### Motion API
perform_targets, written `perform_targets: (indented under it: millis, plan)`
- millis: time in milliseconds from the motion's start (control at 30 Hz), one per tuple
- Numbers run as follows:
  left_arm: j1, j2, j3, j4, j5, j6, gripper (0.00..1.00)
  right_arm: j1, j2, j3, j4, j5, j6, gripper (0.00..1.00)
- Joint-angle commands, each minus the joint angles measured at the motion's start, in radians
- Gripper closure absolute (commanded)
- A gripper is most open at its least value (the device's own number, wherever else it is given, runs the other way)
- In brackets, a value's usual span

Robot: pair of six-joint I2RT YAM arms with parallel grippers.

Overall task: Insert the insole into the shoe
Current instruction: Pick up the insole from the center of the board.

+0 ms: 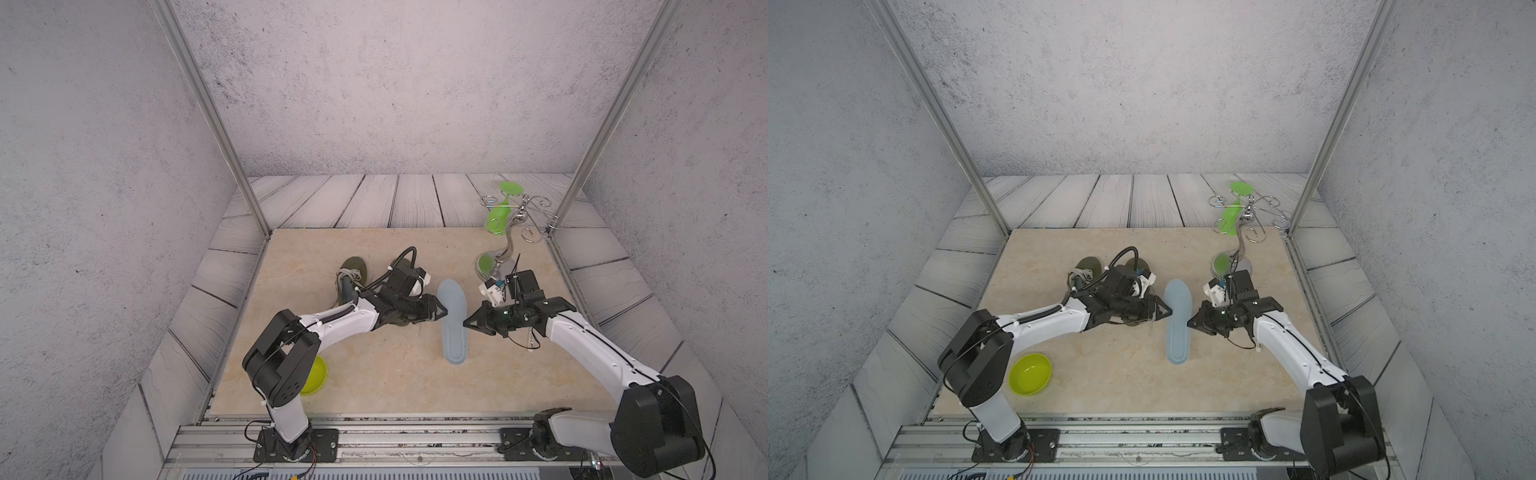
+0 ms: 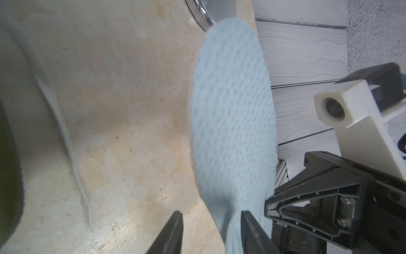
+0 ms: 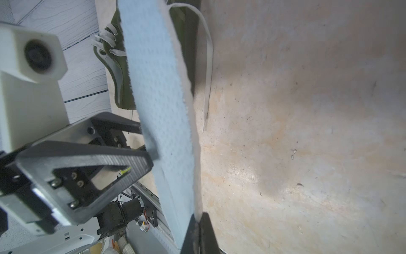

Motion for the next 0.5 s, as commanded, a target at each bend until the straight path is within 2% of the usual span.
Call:
perform_targets:
  millis: [0,133,300,467]
  plan:
    - [0.013,0.018,0.056,0.032,-0.01,0.024,0.54,0.0,0.028,0.03,-0.014,-0.051,-0.024,1.0]
    - [0.022,0.045,0.112,0.011,0.008,0.054,0.55,0.003,0.036,0.045,-0.03,-0.075,-0.04,1.0]
    - [0.027,0.066,0.132,0.01,0.023,0.048,0.65,0.007,0.037,0.063,-0.045,-0.082,-0.061,1.0]
    - [0.027,0.062,0.102,0.07,0.018,0.001,0.85,0.011,0.043,0.072,-0.055,-0.069,-0.079,1.0]
